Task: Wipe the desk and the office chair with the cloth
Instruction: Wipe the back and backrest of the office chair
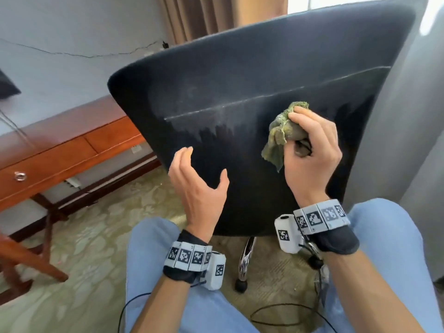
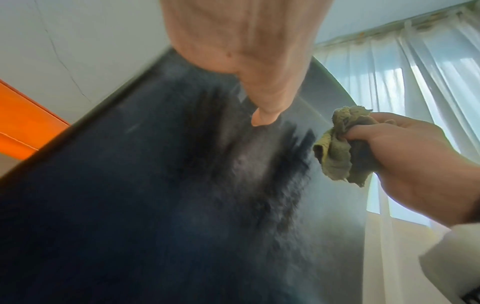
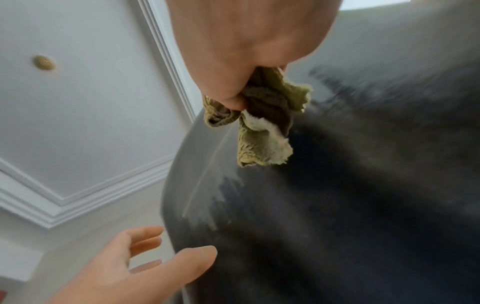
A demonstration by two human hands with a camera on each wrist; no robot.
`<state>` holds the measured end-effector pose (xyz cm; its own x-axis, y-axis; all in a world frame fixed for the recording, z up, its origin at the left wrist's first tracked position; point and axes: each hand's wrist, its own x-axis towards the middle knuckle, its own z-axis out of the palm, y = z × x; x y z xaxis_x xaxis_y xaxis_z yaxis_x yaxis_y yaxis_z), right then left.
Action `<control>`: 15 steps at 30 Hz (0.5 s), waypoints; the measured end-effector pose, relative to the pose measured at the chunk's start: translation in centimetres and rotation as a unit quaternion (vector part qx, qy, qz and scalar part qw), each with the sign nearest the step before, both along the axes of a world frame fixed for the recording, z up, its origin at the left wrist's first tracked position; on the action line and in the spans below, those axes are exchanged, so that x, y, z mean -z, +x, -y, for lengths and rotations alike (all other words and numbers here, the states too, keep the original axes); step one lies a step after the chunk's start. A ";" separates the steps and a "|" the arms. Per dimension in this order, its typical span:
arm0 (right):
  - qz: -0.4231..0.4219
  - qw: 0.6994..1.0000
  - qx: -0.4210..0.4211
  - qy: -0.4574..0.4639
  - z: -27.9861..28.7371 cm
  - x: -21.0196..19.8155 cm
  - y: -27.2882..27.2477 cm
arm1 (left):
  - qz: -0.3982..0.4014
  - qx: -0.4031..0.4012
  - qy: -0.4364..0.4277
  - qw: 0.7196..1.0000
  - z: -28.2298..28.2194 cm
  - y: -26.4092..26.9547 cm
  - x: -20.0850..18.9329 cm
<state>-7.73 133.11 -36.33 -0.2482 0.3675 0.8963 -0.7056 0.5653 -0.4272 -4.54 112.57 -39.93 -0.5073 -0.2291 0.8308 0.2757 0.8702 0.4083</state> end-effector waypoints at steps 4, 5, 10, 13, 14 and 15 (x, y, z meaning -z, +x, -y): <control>0.020 0.997 -0.069 0.039 4.0 -1.4 1.5 | 0.002 -0.038 0.075 0.996 3.4 0.4 -1.7; 0.023 0.995 -0.081 0.058 4.8 -1.9 1.8 | 0.012 -0.039 0.093 0.995 4.2 0.3 -2.0; -0.002 0.981 -0.103 0.165 8.0 -4.8 2.2 | 0.045 -0.025 0.140 0.989 7.6 -0.4 -3.8; -0.049 0.968 -0.094 0.227 9.2 -7.6 1.8 | 0.050 -0.012 0.119 0.992 8.2 -0.6 -4.9; -0.066 0.964 -0.089 0.242 9.6 -8.7 1.7 | 0.055 -0.006 0.116 0.992 8.2 -0.6 -5.2; -0.083 0.960 -0.081 0.254 10.1 -9.8 1.7 | 0.061 0.001 0.117 0.991 8.3 -0.6 -5.6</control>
<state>-6.06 123.05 -26.55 -0.1027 -0.1578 0.9821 -0.8361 0.5486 0.0007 -5.11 104.26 -34.37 -0.6020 -0.4074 0.6868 0.2135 0.7466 0.6300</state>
